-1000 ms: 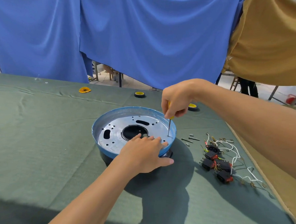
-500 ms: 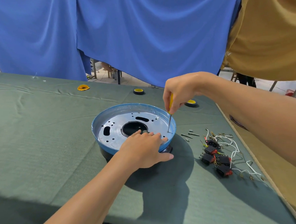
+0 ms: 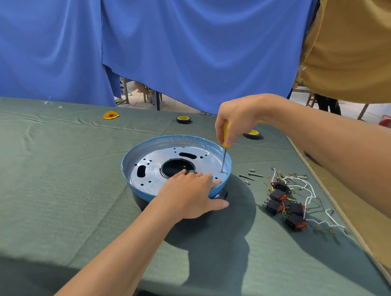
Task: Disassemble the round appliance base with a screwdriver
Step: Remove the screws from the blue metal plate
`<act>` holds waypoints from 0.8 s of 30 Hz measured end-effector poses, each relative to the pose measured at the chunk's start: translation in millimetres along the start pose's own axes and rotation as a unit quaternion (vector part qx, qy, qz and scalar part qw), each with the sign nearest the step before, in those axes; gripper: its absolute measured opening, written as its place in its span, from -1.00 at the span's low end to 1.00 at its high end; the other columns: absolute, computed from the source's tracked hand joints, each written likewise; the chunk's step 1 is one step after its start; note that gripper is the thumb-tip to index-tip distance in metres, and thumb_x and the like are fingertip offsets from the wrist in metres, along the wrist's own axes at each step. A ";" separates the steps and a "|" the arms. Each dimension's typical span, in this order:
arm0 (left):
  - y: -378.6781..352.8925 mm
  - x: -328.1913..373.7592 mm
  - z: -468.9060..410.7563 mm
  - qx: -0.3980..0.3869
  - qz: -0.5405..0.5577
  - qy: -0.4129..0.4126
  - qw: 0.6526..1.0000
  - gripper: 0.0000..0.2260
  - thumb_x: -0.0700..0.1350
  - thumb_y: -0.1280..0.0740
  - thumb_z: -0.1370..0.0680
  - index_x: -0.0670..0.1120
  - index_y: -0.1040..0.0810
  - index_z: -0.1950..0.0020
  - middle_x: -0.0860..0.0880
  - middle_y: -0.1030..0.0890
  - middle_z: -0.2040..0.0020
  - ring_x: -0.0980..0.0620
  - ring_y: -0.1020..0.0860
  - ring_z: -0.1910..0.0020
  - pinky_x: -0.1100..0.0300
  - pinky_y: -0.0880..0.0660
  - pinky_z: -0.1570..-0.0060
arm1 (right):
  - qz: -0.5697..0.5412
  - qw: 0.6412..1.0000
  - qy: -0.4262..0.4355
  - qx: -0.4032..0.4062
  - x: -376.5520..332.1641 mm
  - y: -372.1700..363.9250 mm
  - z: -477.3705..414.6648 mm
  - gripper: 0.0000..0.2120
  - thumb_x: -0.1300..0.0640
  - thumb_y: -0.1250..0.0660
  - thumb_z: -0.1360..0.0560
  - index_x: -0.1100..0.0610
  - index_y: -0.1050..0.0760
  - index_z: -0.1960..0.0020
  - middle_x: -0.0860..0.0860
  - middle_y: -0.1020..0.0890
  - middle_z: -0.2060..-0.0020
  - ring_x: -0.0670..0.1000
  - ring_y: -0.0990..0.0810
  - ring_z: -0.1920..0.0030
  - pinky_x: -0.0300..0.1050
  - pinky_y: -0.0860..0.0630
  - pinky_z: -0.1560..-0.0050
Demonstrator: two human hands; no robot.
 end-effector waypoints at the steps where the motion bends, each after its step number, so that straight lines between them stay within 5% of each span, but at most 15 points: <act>1: 0.4 0.3 0.0 0.003 -0.002 -0.002 1.000 -0.43 0.37 -0.16 -0.52 -0.03 -0.39 -0.31 -0.05 -0.53 -0.21 -0.10 -0.46 -0.19 0.05 -0.27 -0.15 | -0.012 1.000 0.005 -0.004 0.2 -1.3 -0.4 -0.94 0.15 -0.44 -0.44 -0.01 -0.63 0.15 0.03 -0.58 0.29 0.01 -0.47 0.31 -0.20 -0.41 0.38; 3: 0.5 0.3 0.2 0.003 -0.002 -0.002 1.000 -0.42 0.37 -0.16 -0.52 -0.03 -0.39 -0.32 -0.04 -0.53 -0.22 -0.10 -0.46 -0.19 0.04 -0.28 -0.16 | -0.021 1.000 -0.009 -0.004 5.2 -3.1 -1.0 -0.93 0.04 -0.45 -0.44 0.02 -0.60 0.14 0.02 -0.55 0.30 0.00 -0.46 0.35 -0.21 -0.38 0.43; 5: 0.7 0.3 0.1 0.005 -0.001 -0.002 1.000 -0.42 0.37 -0.17 -0.52 -0.03 -0.39 -0.33 -0.05 -0.53 -0.23 -0.10 -0.46 -0.20 0.04 -0.29 -0.15 | 0.003 0.999 -0.037 0.002 11.4 -4.0 -2.0 -0.60 -0.23 -0.34 -0.46 0.13 -0.55 0.20 0.01 -0.52 0.39 0.02 -0.44 0.42 -0.21 -0.36 0.44; 7: 2.1 1.0 -0.1 0.012 -0.002 -0.004 1.000 -0.44 0.36 -0.17 -0.52 -0.04 -0.40 -0.30 -0.05 -0.54 -0.21 -0.10 -0.46 -0.20 0.08 -0.25 -0.08 | 0.034 0.997 -0.064 0.030 15.7 0.1 -1.7 -0.43 -0.31 -0.18 -0.51 0.17 -0.52 0.34 -0.01 -0.45 0.52 0.04 -0.38 0.49 -0.20 -0.33 0.45; 14: 3.1 1.4 -0.4 0.024 -0.003 -0.004 1.000 -0.46 0.36 -0.19 -0.51 -0.04 -0.41 -0.25 -0.05 -0.54 -0.18 -0.11 -0.46 -0.19 0.10 -0.20 -0.02 | -0.017 0.998 -0.019 0.057 10.5 2.6 -0.1 -0.87 0.01 -0.45 -0.42 0.01 -0.55 0.24 -0.03 -0.55 0.31 0.02 -0.48 0.30 -0.20 -0.36 0.38; 17: 4.0 1.2 -1.1 0.030 -0.001 -0.005 1.000 -0.46 0.36 -0.19 -0.51 -0.05 -0.42 -0.24 -0.05 -0.54 -0.18 -0.11 -0.46 -0.19 0.12 -0.13 0.03 | -0.024 0.998 -0.031 0.046 12.8 -0.2 -3.1 -0.68 -0.14 -0.39 -0.44 0.13 -0.50 0.20 0.04 -0.50 0.31 0.07 -0.40 0.35 -0.17 -0.33 0.39; 20: 3.6 0.3 -1.6 0.032 0.002 -0.005 0.999 -0.46 0.36 -0.19 -0.51 -0.04 -0.42 -0.24 -0.04 -0.54 -0.18 -0.11 -0.46 -0.19 0.13 -0.15 0.04 | 0.007 0.995 -0.072 0.075 18.7 4.4 -2.0 -0.41 -0.35 -0.19 -0.47 0.17 -0.40 0.38 0.02 -0.40 0.54 0.06 -0.36 0.50 -0.19 -0.32 0.46; 24: 3.2 -0.7 -2.3 0.035 -0.003 -0.004 0.999 -0.46 0.38 -0.18 -0.50 -0.04 -0.41 -0.22 -0.03 -0.55 -0.15 -0.12 -0.47 -0.15 0.11 -0.19 0.07 | -0.006 0.994 -0.067 0.091 17.4 5.8 -1.6 -0.71 0.00 -0.32 -0.48 0.24 -0.58 0.16 0.07 -0.48 0.41 0.06 -0.40 0.41 -0.20 -0.33 0.44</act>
Point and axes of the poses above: each hand's wrist, its own z-axis away from the middle knuckle, its own y-axis out of the back of the hand, x = y × z, the point moved 9 cm from there along -z, towards the middle knuckle
